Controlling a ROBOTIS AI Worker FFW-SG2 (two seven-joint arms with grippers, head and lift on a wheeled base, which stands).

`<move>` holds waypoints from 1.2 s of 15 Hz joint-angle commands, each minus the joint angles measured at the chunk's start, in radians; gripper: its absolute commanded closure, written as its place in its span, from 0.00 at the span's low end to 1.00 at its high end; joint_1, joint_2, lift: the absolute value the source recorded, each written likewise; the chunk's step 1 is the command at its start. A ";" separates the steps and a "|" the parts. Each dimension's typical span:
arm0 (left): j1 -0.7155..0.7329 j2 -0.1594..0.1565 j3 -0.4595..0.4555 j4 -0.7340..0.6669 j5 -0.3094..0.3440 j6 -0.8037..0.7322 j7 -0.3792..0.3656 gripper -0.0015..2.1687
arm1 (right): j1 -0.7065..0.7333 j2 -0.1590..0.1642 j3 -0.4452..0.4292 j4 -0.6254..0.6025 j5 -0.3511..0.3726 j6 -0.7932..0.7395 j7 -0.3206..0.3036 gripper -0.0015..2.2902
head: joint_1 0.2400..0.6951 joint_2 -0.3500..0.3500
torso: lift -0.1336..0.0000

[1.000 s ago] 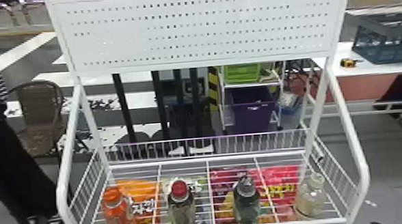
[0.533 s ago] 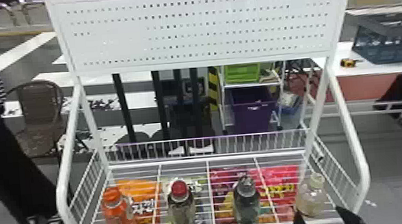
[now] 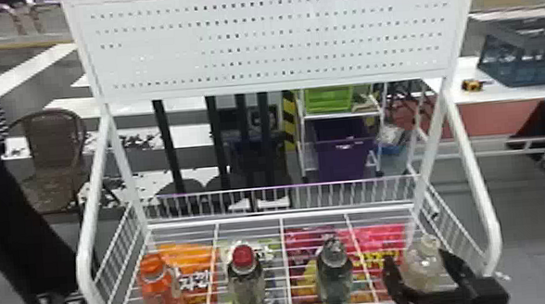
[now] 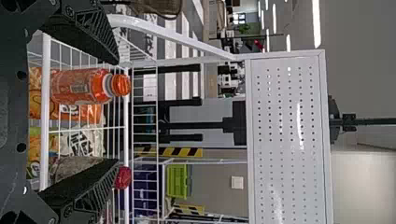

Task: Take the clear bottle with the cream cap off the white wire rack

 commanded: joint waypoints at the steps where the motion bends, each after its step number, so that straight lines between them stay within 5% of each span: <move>1: -0.001 0.002 0.001 0.000 0.000 0.000 0.000 0.07 | -0.022 0.001 -0.001 0.010 0.000 0.041 0.000 0.21 | 0.57 0.50 | 1.00; 4: -0.023 0.000 0.001 0.005 0.006 0.012 0.000 0.07 | -0.003 0.000 -0.002 -0.033 -0.008 0.071 -0.017 0.63 | 0.57 0.50 | 1.00; 8: -0.033 0.000 0.000 0.010 0.009 0.021 0.000 0.07 | 0.081 -0.003 -0.005 -0.199 -0.019 0.123 -0.018 0.65 | 0.57 0.50 | 1.00; 14: -0.041 0.002 0.001 0.016 0.015 0.018 -0.003 0.07 | 0.380 -0.014 -0.007 -0.753 -0.016 0.406 0.023 0.65 | 0.57 0.50 | 1.00; 18: -0.058 0.002 0.006 0.017 0.031 0.021 -0.009 0.07 | 0.580 -0.019 -0.044 -0.952 -0.022 0.455 0.036 0.64 | 0.57 0.50 | 1.00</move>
